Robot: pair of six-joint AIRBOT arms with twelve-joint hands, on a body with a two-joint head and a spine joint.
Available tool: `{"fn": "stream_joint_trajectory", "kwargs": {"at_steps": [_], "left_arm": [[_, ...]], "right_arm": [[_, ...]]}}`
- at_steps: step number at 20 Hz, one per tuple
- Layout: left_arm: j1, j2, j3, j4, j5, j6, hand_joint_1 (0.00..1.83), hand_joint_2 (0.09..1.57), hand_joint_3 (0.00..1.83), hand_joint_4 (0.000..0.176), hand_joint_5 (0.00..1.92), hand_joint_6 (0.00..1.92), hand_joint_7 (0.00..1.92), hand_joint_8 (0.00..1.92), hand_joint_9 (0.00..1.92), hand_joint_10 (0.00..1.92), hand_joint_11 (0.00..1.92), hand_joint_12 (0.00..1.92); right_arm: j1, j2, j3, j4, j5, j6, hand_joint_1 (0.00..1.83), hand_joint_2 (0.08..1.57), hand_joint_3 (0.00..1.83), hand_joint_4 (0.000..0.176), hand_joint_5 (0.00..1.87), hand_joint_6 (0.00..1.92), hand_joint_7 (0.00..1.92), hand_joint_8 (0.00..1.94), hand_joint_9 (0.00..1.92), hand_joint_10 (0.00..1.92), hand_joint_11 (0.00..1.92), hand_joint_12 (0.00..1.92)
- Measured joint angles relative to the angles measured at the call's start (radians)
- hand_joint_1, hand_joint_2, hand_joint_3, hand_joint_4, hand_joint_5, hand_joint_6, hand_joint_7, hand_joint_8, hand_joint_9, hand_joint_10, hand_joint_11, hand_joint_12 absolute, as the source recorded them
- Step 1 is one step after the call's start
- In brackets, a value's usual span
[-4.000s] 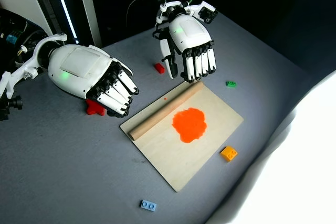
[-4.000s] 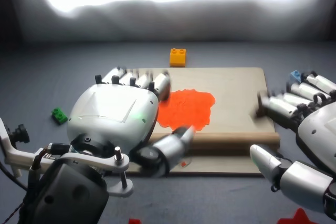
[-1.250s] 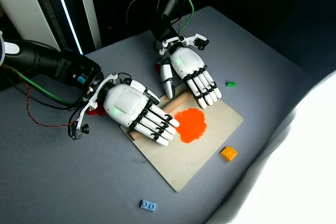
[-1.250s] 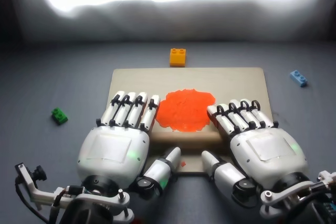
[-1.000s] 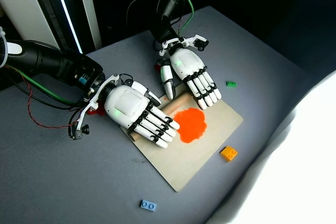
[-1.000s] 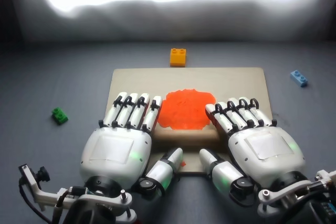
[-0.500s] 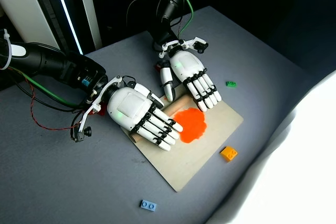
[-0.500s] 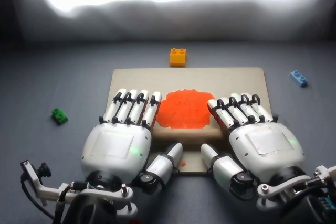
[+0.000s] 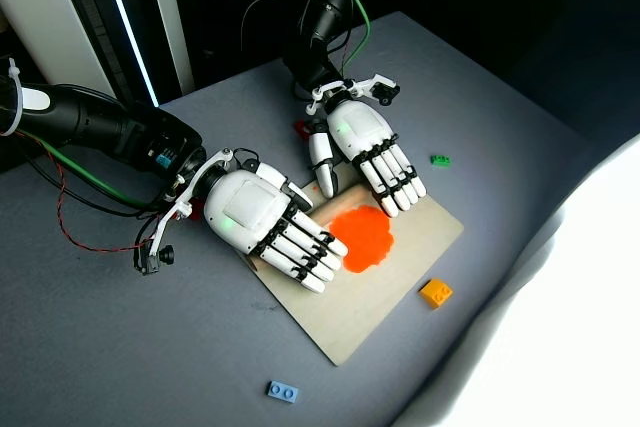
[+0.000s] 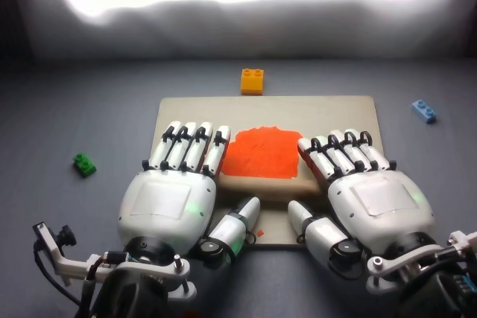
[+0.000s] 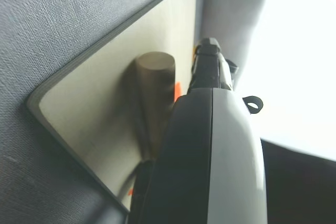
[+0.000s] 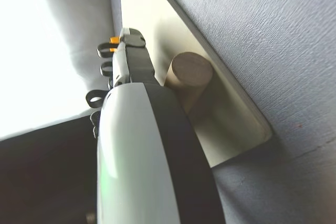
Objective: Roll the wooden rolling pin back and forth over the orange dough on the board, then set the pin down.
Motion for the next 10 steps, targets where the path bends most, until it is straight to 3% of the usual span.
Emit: {"fn": "stream_joint_trajectory", "kwargs": {"at_steps": [10], "left_arm": [[-0.010,-0.014,0.032,0.002,0.012,-0.011,0.00,1.42,0.02,0.000,0.00,0.00,0.00,0.00,0.00,0.00,0.00,0.00]], "right_arm": [[0.008,0.000,0.018,0.002,0.002,0.011,0.00,1.51,0.02,0.000,0.10,0.01,0.08,0.00,0.00,0.00,0.00,0.00]]}}
